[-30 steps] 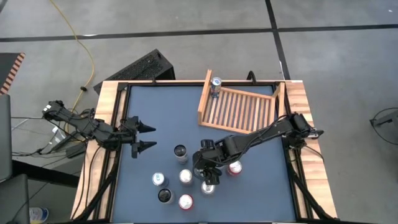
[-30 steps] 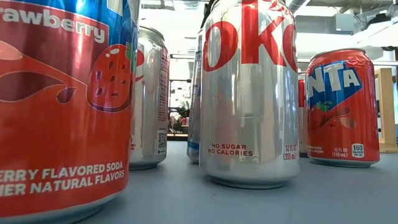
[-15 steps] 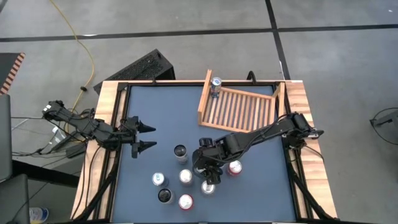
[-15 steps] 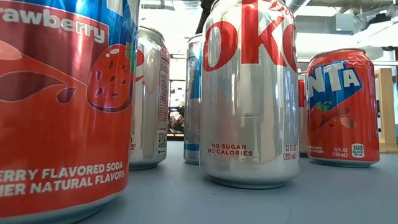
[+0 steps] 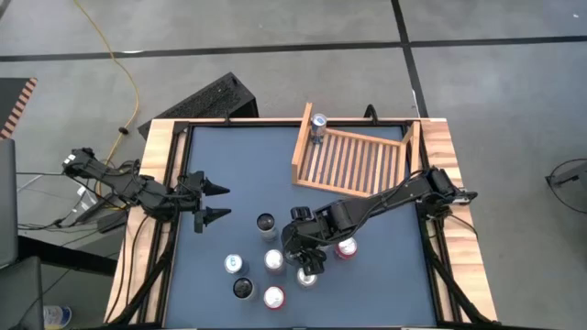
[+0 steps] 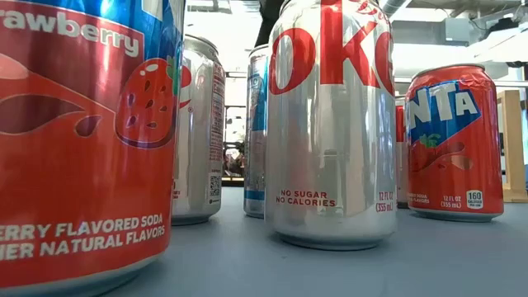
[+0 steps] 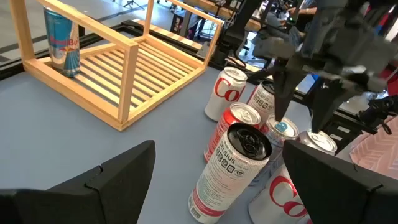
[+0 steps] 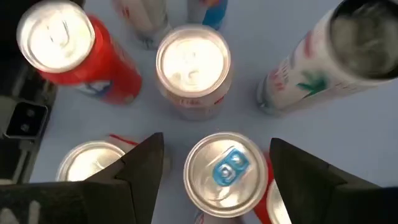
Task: Place canned beverage on shelf
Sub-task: Put the right blue soda can aligned with the other blue soda can on the shelf
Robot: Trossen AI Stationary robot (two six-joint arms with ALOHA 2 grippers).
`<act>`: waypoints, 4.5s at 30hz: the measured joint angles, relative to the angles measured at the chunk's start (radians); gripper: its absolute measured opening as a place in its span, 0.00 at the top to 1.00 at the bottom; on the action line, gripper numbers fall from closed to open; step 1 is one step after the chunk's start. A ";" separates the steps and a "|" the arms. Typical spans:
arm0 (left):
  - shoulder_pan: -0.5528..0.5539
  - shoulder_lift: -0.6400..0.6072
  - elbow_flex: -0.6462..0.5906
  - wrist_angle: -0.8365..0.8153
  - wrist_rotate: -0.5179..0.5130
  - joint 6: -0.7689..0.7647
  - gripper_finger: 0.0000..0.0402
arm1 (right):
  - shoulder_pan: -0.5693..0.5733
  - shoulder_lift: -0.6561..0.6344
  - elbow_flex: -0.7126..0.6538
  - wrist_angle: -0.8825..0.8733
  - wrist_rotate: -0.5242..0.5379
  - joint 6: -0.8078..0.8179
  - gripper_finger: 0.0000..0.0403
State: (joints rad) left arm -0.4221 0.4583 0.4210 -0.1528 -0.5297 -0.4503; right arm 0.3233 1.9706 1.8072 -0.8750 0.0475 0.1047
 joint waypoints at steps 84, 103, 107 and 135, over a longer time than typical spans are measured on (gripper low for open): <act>0.000 0.000 0.000 -0.022 -0.004 -0.033 0.15 | 0.011 0.046 -0.032 -0.004 0.105 0.069 0.38; 0.000 0.000 0.000 -0.022 -0.010 -0.030 0.15 | -0.002 0.014 0.086 -0.115 0.072 0.041 0.56; 0.000 0.000 0.000 -0.022 -0.010 -0.029 0.15 | -0.009 0.011 0.181 -0.179 0.068 -0.033 0.56; 0.000 0.000 0.000 -0.052 -0.039 -0.030 0.15 | -0.529 -0.043 0.474 -0.541 0.187 -0.144 0.56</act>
State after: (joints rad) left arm -0.4217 0.4585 0.4213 -0.2052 -0.5691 -0.4807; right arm -0.2058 1.9276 2.2810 -1.4156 0.2350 -0.0390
